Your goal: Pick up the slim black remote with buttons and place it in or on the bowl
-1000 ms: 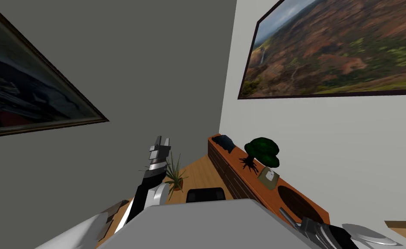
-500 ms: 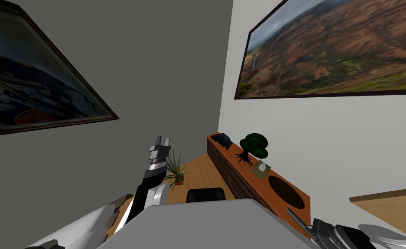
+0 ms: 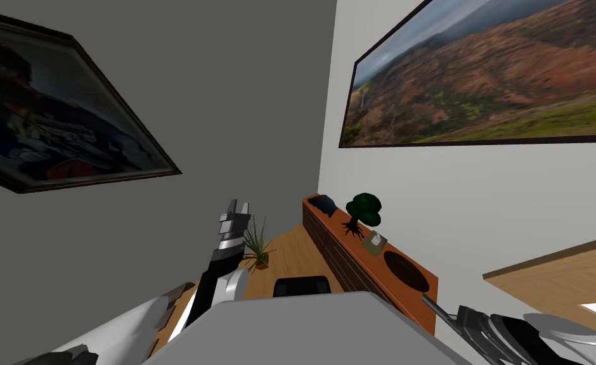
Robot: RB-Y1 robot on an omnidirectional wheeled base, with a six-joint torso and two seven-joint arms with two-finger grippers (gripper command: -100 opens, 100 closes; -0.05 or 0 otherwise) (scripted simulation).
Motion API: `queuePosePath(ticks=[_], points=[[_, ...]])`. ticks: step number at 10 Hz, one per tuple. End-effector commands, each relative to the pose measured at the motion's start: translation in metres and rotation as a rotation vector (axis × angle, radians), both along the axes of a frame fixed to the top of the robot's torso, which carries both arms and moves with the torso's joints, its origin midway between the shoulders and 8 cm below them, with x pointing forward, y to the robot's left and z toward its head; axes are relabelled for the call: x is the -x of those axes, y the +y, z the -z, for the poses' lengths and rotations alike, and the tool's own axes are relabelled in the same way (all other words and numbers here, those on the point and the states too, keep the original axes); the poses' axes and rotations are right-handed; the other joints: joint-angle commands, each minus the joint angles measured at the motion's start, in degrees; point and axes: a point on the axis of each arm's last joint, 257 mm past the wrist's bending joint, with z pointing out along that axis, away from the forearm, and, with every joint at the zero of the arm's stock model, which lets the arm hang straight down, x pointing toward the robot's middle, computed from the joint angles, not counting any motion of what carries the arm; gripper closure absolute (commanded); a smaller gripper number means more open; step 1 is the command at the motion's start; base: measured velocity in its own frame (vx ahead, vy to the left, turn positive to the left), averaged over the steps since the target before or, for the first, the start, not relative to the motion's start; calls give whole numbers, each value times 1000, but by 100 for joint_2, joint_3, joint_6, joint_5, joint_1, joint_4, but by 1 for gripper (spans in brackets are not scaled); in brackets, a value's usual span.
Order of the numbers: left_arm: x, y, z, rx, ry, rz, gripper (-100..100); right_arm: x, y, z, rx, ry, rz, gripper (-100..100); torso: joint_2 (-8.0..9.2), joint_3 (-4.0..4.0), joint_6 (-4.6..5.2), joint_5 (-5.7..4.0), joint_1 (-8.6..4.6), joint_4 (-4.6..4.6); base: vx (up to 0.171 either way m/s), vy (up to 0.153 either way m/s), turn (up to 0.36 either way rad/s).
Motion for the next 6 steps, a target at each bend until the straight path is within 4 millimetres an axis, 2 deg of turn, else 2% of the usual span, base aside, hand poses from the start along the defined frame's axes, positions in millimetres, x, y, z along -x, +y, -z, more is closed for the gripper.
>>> queuePosePath(ticks=[1,3,4,6], points=[[0,0,0,0,0,0,0,-17,-2,2,28,-24,-29,100,0,0,0,0,0,0,110,-64,-34],[0,0,0,0,0,0,0,-33,-1,4,52,-47,-65,100,-44,-23,-11,1,-9,-5,184,-65,-20],[0,0,0,0,0,0,0,-28,-8,2,65,-40,-55,100,-67,-34,-19,2,-2,-6,144,-40,21],[0,0,0,0,0,0,0,-33,-1,4,52,-47,-65,100,-17,-10,-6,6,14,-3,27,-19,1]])
